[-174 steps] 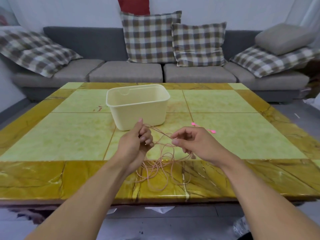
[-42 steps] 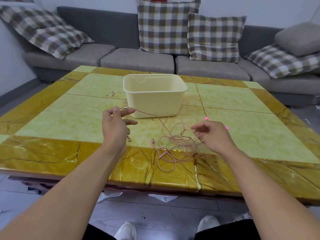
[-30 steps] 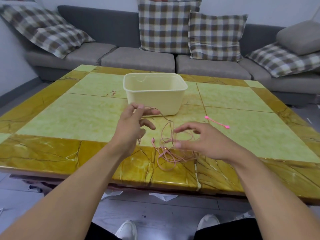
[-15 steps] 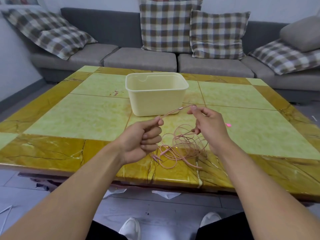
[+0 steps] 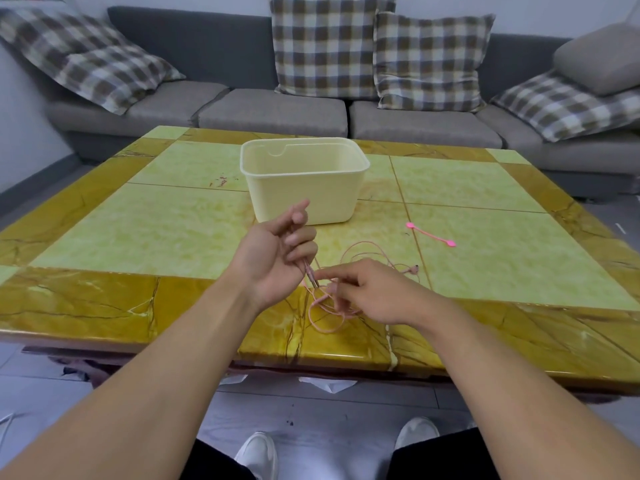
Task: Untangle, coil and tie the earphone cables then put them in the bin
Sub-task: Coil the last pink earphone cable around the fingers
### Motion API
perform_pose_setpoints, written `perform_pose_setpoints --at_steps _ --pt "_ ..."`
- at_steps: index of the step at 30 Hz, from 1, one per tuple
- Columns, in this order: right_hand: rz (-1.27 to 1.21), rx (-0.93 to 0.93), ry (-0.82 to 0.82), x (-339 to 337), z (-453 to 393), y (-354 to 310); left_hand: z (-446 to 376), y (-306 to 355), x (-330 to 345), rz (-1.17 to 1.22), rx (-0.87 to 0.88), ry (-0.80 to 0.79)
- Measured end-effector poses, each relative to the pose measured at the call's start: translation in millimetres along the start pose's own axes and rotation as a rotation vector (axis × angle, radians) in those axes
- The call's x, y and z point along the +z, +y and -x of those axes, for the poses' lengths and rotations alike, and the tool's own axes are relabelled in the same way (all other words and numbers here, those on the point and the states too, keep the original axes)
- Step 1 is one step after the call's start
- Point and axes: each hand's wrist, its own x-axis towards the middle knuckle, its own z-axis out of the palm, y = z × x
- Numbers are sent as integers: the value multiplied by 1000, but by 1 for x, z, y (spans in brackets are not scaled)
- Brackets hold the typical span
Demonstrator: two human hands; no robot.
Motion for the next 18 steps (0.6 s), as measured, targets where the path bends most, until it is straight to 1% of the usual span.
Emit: perform_pose_setpoints --at_steps 3,6,8,10,14,16,18 --pt "52 -3 -67 2 5 -4 -4 -2 -2 -33 63 39" --pt "51 -22 -71 0 9 -7 -7 -5 -7 -81 143 27" --pt "54 -29 -74 -2 11 -6 -8 -5 -8 -143 186 70" --pt "53 -30 -81 -4 13 -5 -11 -4 -11 -227 205 112" --pt "-25 -52 -61 -10 18 -5 -14 -2 -18 -344 194 129" --pt "-85 -76 -15 -13 21 -8 -13 -3 -19 -485 191 128" --pt "-123 -113 48 -15 21 -10 -10 -8 -19 -741 152 94"
